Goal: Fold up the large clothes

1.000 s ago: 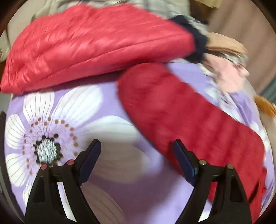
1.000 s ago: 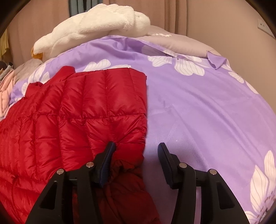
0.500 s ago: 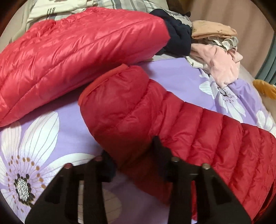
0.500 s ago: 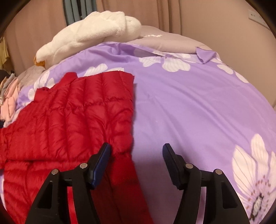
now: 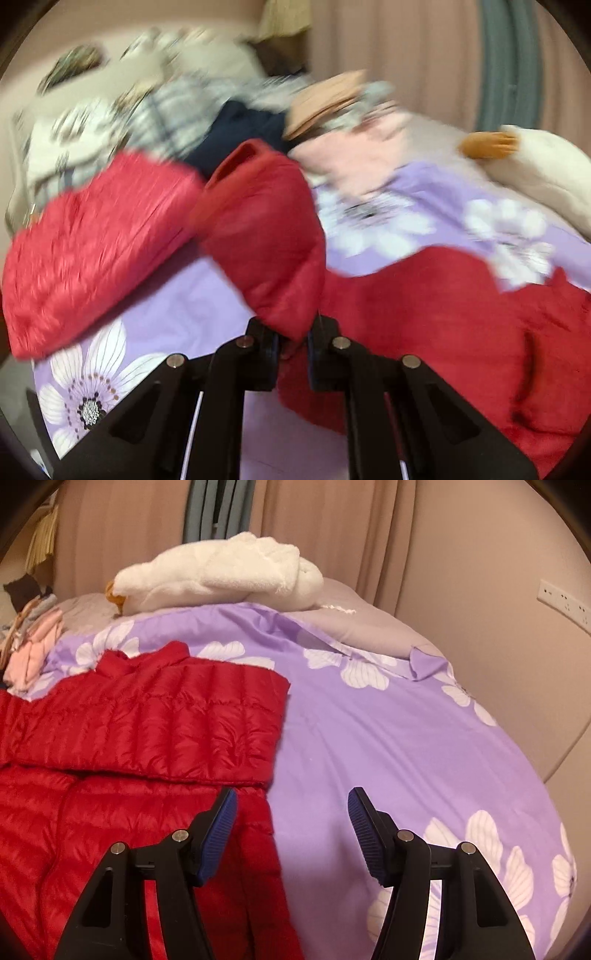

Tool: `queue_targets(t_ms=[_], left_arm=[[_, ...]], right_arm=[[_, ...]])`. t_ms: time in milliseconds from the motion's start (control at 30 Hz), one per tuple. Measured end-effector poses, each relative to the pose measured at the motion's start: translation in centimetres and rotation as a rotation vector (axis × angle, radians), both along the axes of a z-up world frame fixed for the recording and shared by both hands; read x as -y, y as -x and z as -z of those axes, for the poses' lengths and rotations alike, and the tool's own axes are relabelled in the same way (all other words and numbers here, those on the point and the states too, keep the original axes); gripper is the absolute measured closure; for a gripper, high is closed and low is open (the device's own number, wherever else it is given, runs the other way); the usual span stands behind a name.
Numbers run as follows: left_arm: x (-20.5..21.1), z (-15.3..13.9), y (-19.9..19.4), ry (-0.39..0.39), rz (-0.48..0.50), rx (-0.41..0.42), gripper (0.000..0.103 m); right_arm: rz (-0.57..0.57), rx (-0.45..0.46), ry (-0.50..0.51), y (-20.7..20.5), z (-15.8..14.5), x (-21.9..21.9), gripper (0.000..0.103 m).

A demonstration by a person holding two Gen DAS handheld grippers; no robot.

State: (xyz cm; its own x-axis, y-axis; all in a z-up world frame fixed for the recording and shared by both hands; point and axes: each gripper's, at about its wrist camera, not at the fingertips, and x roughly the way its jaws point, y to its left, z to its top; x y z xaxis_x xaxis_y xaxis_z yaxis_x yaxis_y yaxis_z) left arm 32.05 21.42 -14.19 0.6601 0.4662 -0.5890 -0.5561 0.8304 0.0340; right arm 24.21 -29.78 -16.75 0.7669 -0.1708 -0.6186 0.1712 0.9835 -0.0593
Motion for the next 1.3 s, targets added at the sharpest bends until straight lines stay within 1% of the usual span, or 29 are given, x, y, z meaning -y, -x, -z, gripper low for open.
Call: queue_targets(t_ms=[67, 133, 200, 267, 367, 433, 467, 500, 533, 567, 600, 633, 667, 700, 733, 767, 833, 867, 900, 933, 967, 1067, 1100, 1133, 1167, 1200, 1233, 1267, 1300], left_arm=[[3.9, -1.7, -0.1, -0.031, 0.087, 0.028, 0.093], [7.8, -2.6, 0.0, -0.058, 0.159, 0.043, 0.093], [11.5, -3.0, 0.3, -0.084, 0.229, 0.047, 0.093], [16.4, -2.8, 0.6, -0.113, 0.338, 0.049, 0.093], [22.7, -1.9, 1.4, -0.08, 0.497, 0.035, 0.093], [25.7, -1.1, 1.6, -0.051, 0.572, 0.014, 0.092], [27.7, -0.1, 1.6, -0.025, 0.626, -0.01, 0.09], [28.4, 0.5, 1.5, -0.009, 0.654, -0.028, 0.088], [29.7, 1.8, 1.4, 0.032, 0.711, -0.083, 0.086], [30.6, 2.9, 1.2, 0.064, 0.75, -0.15, 0.082], [30.9, 3.6, 1.0, 0.082, 0.766, -0.195, 0.071], [31.0, 4.4, 1.0, 0.11, 0.775, -0.244, 0.055], [31.0, 4.6, 1.2, 0.121, 0.777, -0.252, 0.048], [30.7, 4.4, 1.6, 0.113, 0.772, -0.24, 0.037], [30.4, 4.0, 2.1, 0.089, 0.763, -0.222, 0.032], [29.8, 3.1, 3.1, 0.037, 0.741, -0.183, 0.029], [28.6, 1.2, 5.2, -0.014, 0.734, -0.106, 0.017], [28.0, 0.2, 6.6, -0.024, 0.738, -0.053, 0.012], [27.0, -0.5, 7.3, -0.029, 0.739, -0.018, 0.002], [26.1, -1.3, 8.3, -0.045, 0.731, 0.02, 0.0], [25.5, -1.6, 8.7, -0.058, 0.716, 0.028, 0.0], [23.1, -1.3, 8.8, -0.077, 0.64, 0.022, 0.002], [22.2, -0.9, 8.5, -0.07, 0.615, 0.005, 0.005], [21.4, -0.3, 8.4, -0.059, 0.592, -0.015, 0.012], [20.5, 0.4, 8.2, -0.042, 0.568, -0.036, 0.017], [19.5, 1.1, 8.0, -0.022, 0.536, -0.053, 0.029], [18.3, 1.6, 7.9, 0.007, 0.507, -0.064, 0.046], [17.4, 2.1, 7.8, 0.038, 0.484, -0.081, 0.054], [16.8, 2.6, 7.7, 0.061, 0.468, -0.097, 0.062]], right_arm=[[0.025, 0.013, -0.023, 0.7, -0.3, 1.2, 0.041], [0.055, 0.016, -0.047, 1.4, -0.5, 2.6, 0.041], [0.084, 0.021, -0.067, 2.2, -0.6, 4.0, 0.041], [0.107, 0.027, -0.088, 3.1, -0.6, 5.2, 0.041], [0.139, 0.019, -0.131, 3.6, -0.4, 6.4, 0.041], [0.146, 0.016, -0.162, 3.9, -0.2, 6.7, 0.041], [0.143, 0.016, -0.179, 4.0, -0.1, 6.7, 0.041], [0.139, 0.011, -0.19, 4.0, 0.0, 6.8, 0.041], [0.13, 0.001, -0.2, 4.0, 0.2, 6.6, 0.041], [0.12, -0.004, -0.2, 4.0, 0.2, 6.4, 0.041], [0.111, -0.002, -0.193, 4.1, 0.1, 6.2, 0.041], [0.106, -0.001, -0.183, 4.1, 0.1, 5.9, 0.041], [0.102, -0.002, -0.169, 4.1, 0.0, 5.6, 0.041], [0.097, -0.003, -0.164, 4.0, -0.1, 5.5, 0.041], [0.087, -0.004, -0.163, 3.9, -0.3, 5.3, 0.041], [0.075, -0.006, -0.167, 3.8, -0.4, 5.2, 0.041], [0.043, -0.014, -0.179, 3.2, -0.4, 4.4, 0.033], [0.035, -0.012, -0.182, 2.9, -0.3, 3.9, 0.026], [0.027, -0.008, -0.186, 2.6, -0.3, 3.4, 0.025], [0.008, 0.006, -0.197, 2.3, -0.1, 2.5, 0.025], [0.001, 0.012, -0.204, 2.1, 0.0, 2.0, 0.028], [-0.061, -0.008, -0.264, 1.1, 0.5, -0.2, 0.05], [-0.085, -0.024, -0.285, 0.6, 0.6, -0.9, 0.05], [-0.099, -0.036, -0.289, 0.3, 0.7, -1.5, 0.05], [-0.111, -0.048, -0.276, -0.2, 0.7, -2.4, 0.05], [-0.113, -0.054, -0.261, -0.5, 0.7, -3.0, 0.05], [-0.13, -0.06, -0.248, -1.1, 0.6, -4.0, 0.049], [-0.146, -0.065, -0.246, -1.6, 0.5, -4.8, 0.047], [-0.162, -0.067, -0.248, -2.0, 0.4, -5.4, 0.041]])
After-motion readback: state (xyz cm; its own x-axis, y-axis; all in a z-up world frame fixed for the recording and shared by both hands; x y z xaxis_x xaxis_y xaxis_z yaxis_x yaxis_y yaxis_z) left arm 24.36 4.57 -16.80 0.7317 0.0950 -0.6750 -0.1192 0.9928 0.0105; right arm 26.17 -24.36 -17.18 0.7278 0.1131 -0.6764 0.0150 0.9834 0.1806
